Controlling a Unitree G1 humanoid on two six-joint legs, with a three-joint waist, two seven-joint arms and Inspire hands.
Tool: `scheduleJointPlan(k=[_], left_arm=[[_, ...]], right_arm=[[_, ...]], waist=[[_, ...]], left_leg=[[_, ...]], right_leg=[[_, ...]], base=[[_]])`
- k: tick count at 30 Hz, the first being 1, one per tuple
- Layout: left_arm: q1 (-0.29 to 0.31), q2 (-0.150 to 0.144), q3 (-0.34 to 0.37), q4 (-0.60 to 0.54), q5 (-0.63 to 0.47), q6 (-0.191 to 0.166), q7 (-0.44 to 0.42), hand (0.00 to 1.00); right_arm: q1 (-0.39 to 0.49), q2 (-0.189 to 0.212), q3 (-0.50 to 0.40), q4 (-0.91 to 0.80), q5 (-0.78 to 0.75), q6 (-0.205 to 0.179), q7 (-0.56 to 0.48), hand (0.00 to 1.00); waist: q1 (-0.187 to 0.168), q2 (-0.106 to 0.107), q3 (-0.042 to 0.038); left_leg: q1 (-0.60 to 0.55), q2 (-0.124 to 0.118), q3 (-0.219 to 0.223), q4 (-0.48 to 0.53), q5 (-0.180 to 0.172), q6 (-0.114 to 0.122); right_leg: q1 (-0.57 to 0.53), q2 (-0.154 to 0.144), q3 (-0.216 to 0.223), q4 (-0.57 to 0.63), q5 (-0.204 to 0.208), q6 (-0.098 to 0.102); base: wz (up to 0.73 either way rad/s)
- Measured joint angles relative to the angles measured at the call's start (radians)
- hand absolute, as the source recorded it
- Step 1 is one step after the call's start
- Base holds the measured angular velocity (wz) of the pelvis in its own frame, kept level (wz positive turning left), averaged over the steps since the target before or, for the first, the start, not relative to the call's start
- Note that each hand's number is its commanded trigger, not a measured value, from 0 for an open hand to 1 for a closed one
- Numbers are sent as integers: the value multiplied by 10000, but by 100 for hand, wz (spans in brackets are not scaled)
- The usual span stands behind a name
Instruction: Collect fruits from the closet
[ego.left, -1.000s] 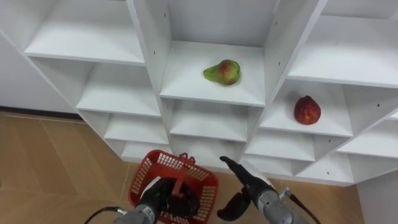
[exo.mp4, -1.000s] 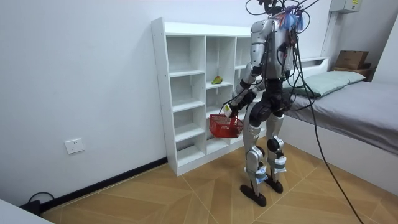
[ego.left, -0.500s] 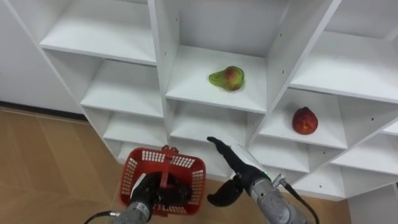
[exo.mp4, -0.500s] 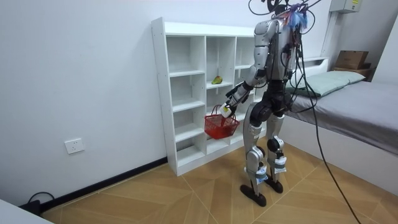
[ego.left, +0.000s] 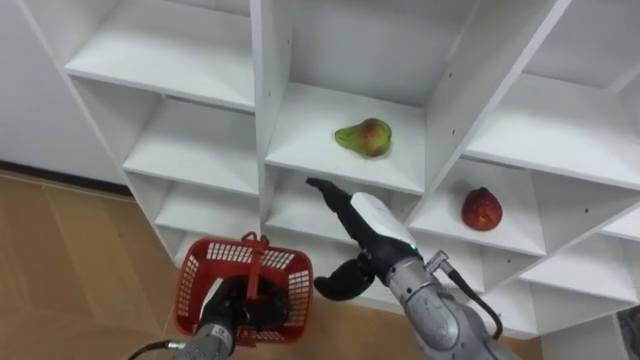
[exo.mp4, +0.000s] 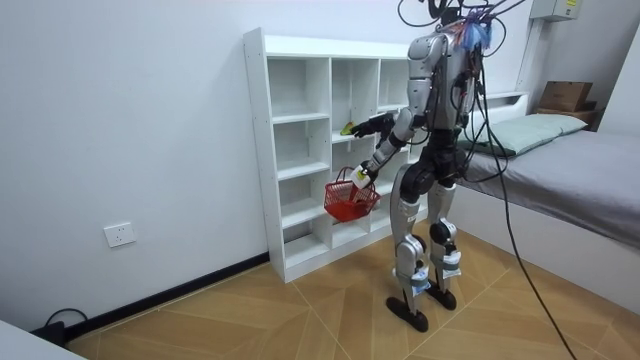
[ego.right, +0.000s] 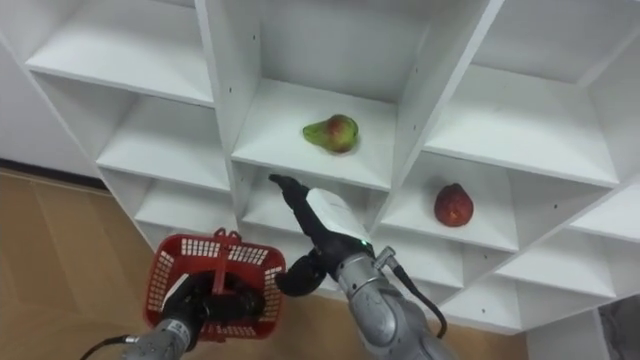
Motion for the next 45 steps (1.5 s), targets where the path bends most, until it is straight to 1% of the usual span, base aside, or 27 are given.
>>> scheduleJointPlan(k=[2,4,7,10,13,15,16,18,20,22,24,25,26,27,28,29,31,33,34,39,43,45], left_arm=[[17,9,5,0,-1,0,5,100],[30,22,-14,5,-16,1,7,100],[30,88,-1,31,20,1,15,100],[29,222,24,173,60,12,127,100],[45,231,194,300,55,47,175,100],[187,298,302,304,71,117,183,100],[247,312,314,279,70,127,182,100],[341,325,439,257,67,175,168,100],[346,339,523,262,55,225,166,100],[349,352,682,263,121,230,107,100],[381,366,998,262,528,244,-115,100],[392,363,1052,257,614,270,-142,100],[390,366,1197,237,848,377,-193,100],[385,371,1315,103,980,484,-230,100],[383,370,1364,43,983,501,-228,100],[376,419,1368,-14,992,509,-220,100],[379,507,1343,-28,991,537,-214,100],[375,587,1310,-136,1075,608,-196,100],[386,595,1324,-139,1201,611,-201,100],[428,651,1361,-137,1631,877,-331,100],[438,605,1352,-123,1751,915,-415,100],[486,552,1348,-125,1751,1068,-474,100]], right_arm=[[1,-3,0,-52,-217,0,-21,0],[-5,-88,2,-168,-326,0,-26,0],[-185,-307,-4,-311,-332,0,-106,0],[-412,-603,-108,-857,-316,24,-270,0],[-437,-742,-297,-1369,-282,37,-448,0],[-597,-764,-449,-1413,123,53,-548,0],[-620,-774,-497,-1417,167,58,-551,0],[-894,-793,-690,-1417,395,59,-552,0],[-1069,-829,-904,-1351,837,58,-555,0],[-1307,-838,-1171,-1210,1129,57,-559,0],[-1392,-964,-1603,-1182,1322,47,-716,0],[-1413,-993,-1682,-1119,1357,47,-773,0],[-1517,-1019,-1818,-886,1425,53,-819,0],[-1633,-1022,-1979,-669,1677,67,-840,0],[-1696,-1039,-2009,-567,1833,100,-879,0],[-1804,-1106,-2009,-436,2270,255,-914,0],[-2021,-1135,-2010,-116,2939,293,-971,0],[-2248,-1163,-2024,59,3509,386,-1143,0],[-2349,-1160,-2024,182,3594,387,-1148,0],[-3332,-1152,-2024,1622,3640,485,-1362,0],[-3564,-1152,-2025,2177,3645,567,-1573,0],[-3564,-1146,-2025,2338,3706,703,-1652,0]], waist=[[6,-30,4],[18,-76,8],[27,-253,3],[11,-485,-14],[35,-575,19],[191,-644,76],[219,-657,67],[240,-704,97],[240,-712,97],[247,-737,103],[255,-763,110],[262,-770,115],[250,-790,110],[259,-846,122],[268,-876,136],[295,-934,134],[279,-1014,122],[251,-1101,89],[259,-1104,89],[362,-1108,86],[438,-1104,89],[529,-1088,98]], left_leg=[[-6,-1,6,-28,0,0],[-36,-2,13,-53,-2,-3],[21,0,20,-29,7,-18],[35,9,33,20,12,-26],[35,10,22,17,11,-25],[201,10,22,-32,8,-24],[213,11,20,-33,2,-26],[164,2,-89,-19,-1,-29],[149,-8,-202,-17,0,-30],[156,-13,-264,-22,3,-35],[155,-15,-363,-22,4,-36],[153,-17,-382,-22,3,-36],[146,-20,-389,-15,2,-38],[99,-24,-411,-2,1,-39],[94,-27,-427,2,1,-39],[93,-25,-431,7,1,-40],[61,-22,-429,28,1,-40],[-172,-3,-431,179,-1,-39],[-190,-1,-431,194,-1,-38],[-413,0,-432,354,-2,-35],[-526,-3,-558,470,-3,-36],[-535,-5,-586,498,-4,-39]], right_leg=[[-2,1,0,5,3,5],[-2,5,-20,16,4,6],[-1,20,-3,19,4,5],[22,26,33,9,6,2],[37,12,2,1,6,3],[169,20,-7,-9,6,4],[181,20,-24,0,6,4],[167,20,-112,-8,6,5],[196,13,-243,1,7,5],[234,20,-266,-6,7,6],[288,26,-301,-10,7,6],[314,26,-317,-10,7,6],[325,29,-335,-3,7,6],[300,29,-347,-10,7,6],[289,29,-359,-10,7,6],[270,31,-376,-8,7,6],[263,23,-501,-3,7,6],[121,7,-554,-9,7,6],[111,1,-557,-8,7,7],[6,-25,-669,-10,7,7],[-1,-28,-823,-13,7,7],[17,-27,-831,-6,7,7]], base=[[0],[0],[0],[0],[0],[-2],[4],[8],[15],[12],[14],[14],[11],[9],[7],[4],[3],[10],[7],[7],[6],[2]])
